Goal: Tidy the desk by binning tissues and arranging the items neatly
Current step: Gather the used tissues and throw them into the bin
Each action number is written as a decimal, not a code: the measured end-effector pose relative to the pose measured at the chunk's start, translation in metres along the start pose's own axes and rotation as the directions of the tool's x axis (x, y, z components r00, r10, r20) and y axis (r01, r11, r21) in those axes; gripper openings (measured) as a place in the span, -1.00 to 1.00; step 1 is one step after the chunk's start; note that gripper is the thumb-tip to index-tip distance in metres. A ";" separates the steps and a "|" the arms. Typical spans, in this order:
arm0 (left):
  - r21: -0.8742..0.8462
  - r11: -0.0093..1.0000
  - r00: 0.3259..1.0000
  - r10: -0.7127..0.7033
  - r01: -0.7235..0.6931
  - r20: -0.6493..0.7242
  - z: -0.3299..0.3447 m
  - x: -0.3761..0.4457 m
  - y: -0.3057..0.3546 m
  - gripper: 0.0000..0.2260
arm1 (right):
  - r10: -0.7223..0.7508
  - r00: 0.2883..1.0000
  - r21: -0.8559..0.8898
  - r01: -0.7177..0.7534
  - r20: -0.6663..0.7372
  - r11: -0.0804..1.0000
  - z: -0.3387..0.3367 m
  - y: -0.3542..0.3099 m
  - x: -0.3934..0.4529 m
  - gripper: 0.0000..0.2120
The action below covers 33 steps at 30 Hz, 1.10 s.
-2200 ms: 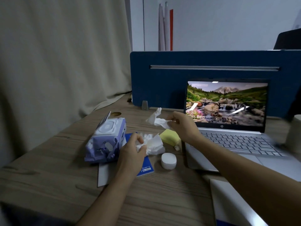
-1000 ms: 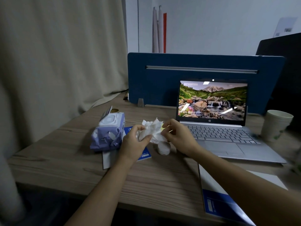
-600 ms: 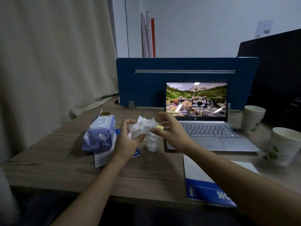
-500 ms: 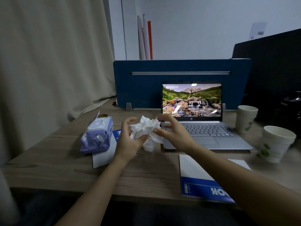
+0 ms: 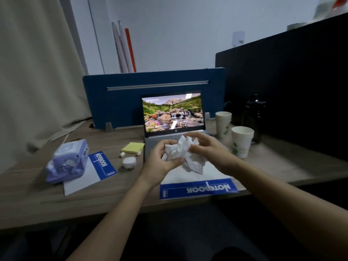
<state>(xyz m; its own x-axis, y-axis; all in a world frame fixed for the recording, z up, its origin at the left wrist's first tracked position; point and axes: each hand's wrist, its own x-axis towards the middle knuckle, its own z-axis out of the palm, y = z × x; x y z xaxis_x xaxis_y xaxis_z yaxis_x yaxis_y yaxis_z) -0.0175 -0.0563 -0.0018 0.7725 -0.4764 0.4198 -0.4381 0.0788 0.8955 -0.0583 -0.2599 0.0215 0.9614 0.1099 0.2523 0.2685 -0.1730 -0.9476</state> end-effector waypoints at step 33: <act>0.414 0.798 0.636 -0.600 0.438 0.485 0.365 -0.125 -0.209 -0.77 | 0.581 0.627 0.093 -0.634 -0.519 0.767 -0.135 0.262 -0.367 -0.93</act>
<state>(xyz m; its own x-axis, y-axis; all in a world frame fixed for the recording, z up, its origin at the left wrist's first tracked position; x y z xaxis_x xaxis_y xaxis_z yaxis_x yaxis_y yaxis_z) -0.1901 -0.3329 -0.2952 0.5314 -0.7749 -0.3422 -0.2018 -0.5082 0.8373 -0.3325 -0.4772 -0.2929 0.7902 -0.5394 -0.2910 -0.4094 -0.1111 -0.9056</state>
